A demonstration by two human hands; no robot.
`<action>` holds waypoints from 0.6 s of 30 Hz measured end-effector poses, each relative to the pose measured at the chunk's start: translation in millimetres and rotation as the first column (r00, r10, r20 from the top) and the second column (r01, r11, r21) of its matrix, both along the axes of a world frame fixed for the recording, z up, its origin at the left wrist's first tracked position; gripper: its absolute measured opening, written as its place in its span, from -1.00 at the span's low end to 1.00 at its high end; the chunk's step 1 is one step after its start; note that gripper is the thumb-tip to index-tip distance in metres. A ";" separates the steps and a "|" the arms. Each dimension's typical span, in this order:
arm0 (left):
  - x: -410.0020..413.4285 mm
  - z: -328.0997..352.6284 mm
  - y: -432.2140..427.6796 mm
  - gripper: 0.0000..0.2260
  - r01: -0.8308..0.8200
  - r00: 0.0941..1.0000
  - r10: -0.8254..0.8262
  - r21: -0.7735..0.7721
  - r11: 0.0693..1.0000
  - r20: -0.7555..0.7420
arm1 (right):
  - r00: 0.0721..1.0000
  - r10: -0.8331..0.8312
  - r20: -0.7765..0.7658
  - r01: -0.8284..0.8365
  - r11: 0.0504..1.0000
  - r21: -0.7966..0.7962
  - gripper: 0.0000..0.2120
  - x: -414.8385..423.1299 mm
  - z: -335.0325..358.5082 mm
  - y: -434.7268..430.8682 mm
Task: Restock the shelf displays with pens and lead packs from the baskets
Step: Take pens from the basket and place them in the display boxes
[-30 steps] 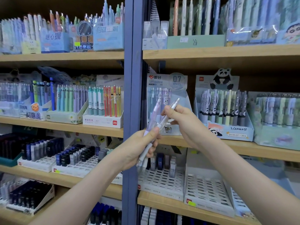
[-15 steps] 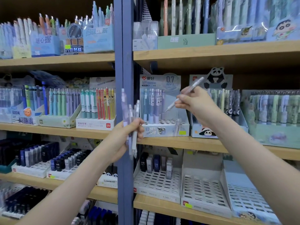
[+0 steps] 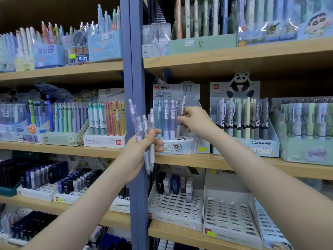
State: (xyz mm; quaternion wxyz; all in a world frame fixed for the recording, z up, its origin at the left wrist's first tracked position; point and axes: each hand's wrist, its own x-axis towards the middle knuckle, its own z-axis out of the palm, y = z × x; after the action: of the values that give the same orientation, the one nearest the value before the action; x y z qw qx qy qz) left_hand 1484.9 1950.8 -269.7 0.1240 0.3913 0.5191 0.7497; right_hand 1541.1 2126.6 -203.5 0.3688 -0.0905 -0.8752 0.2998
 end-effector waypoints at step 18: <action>-1.1 -7.8 -14.8 -0.76 0.105 0.994 -0.105 0.003 0.994 0.033 | 0.967 -0.252 0.027 0.238 0.941 0.241 -0.77 3.6 -0.3 -10.8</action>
State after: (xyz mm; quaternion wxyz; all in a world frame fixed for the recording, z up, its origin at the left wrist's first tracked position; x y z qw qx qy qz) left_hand 1483.8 1935.9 -277.5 0.1716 0.4060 0.4951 0.7487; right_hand 1544.8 2115.7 -203.8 0.3859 -0.1630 -0.8967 0.1427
